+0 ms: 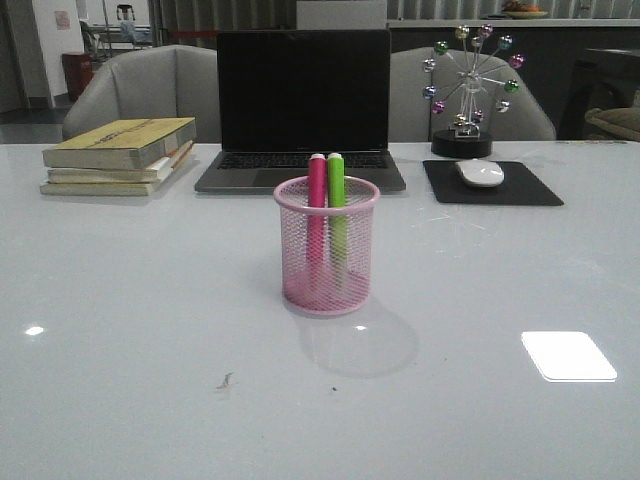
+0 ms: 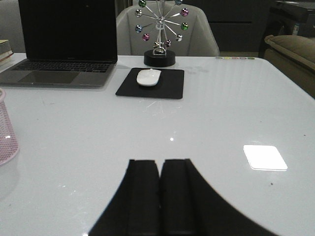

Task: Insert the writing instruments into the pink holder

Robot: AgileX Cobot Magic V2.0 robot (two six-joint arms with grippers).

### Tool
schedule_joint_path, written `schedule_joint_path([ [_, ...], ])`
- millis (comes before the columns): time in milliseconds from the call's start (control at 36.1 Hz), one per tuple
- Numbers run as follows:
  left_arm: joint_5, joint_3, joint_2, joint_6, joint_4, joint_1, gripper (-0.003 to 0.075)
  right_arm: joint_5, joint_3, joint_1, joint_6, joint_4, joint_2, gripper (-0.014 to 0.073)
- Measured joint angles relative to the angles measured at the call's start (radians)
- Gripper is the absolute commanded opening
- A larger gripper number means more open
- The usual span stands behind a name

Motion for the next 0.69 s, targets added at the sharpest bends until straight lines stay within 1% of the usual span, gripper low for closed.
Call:
schedule_joint_path([
  [443,0.000,0.000,-0.010,0.000,0.003,0.000,0.0363,0.000,0.000,0.000,0.000,0.000,0.000,0.0049],
  [693,0.000,0.016,-0.100,-0.003,0.098,0.000,0.0363,0.000,0.000,0.000,0.000,0.000,0.000,0.0049],
])
